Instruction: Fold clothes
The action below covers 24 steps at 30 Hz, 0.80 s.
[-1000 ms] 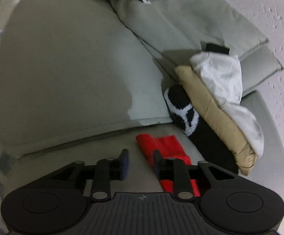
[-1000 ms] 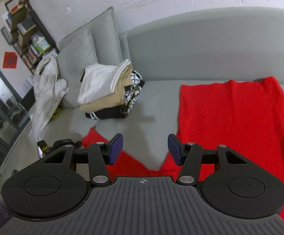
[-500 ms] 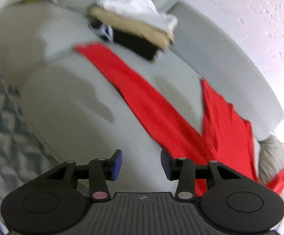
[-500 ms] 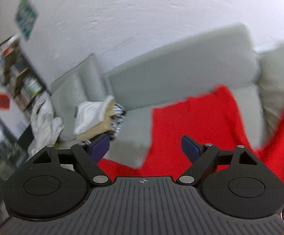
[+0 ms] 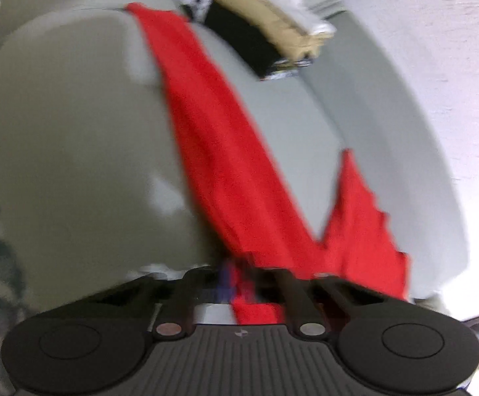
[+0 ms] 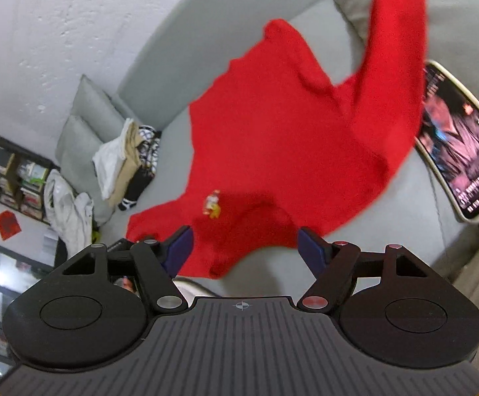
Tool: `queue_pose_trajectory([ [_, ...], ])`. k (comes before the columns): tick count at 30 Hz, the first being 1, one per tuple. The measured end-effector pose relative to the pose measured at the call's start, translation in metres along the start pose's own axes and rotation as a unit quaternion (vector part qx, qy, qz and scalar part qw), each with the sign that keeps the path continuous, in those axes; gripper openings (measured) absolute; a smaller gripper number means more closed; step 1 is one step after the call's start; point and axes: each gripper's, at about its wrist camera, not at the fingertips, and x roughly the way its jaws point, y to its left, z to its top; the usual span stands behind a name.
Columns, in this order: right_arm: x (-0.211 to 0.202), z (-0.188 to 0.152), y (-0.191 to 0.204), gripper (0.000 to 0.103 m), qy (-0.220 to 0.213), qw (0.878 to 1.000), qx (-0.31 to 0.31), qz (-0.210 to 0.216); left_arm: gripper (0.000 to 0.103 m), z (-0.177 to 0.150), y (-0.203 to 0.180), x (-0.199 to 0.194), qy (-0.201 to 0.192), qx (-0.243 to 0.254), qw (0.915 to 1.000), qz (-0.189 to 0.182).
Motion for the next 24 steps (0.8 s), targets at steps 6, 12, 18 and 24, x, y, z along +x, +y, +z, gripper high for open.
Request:
queue_pose_trajectory([
  [6,0.008,-0.002,-0.014,0.076,0.007,1.000,0.010,-0.007,0.006,-0.015,-0.005,-0.019,-0.014,0.030,0.9989,0.032],
  [12,0.016,-0.001,-0.024,0.078,-0.002,0.999,0.026,-0.022,0.045,-0.022,-0.032,-0.046,0.006,0.084,0.9939,0.071],
  [18,0.023,-0.008,-0.046,0.070,-0.010,0.997,0.066,-0.042,0.048,-0.084,-0.064,-0.073,0.054,0.142,0.9877,0.039],
  [24,0.042,-0.016,-0.034,0.065,0.006,0.999,0.005,-0.053,0.050,-0.157,-0.111,-0.066,0.063,0.349,0.9347,0.029],
])
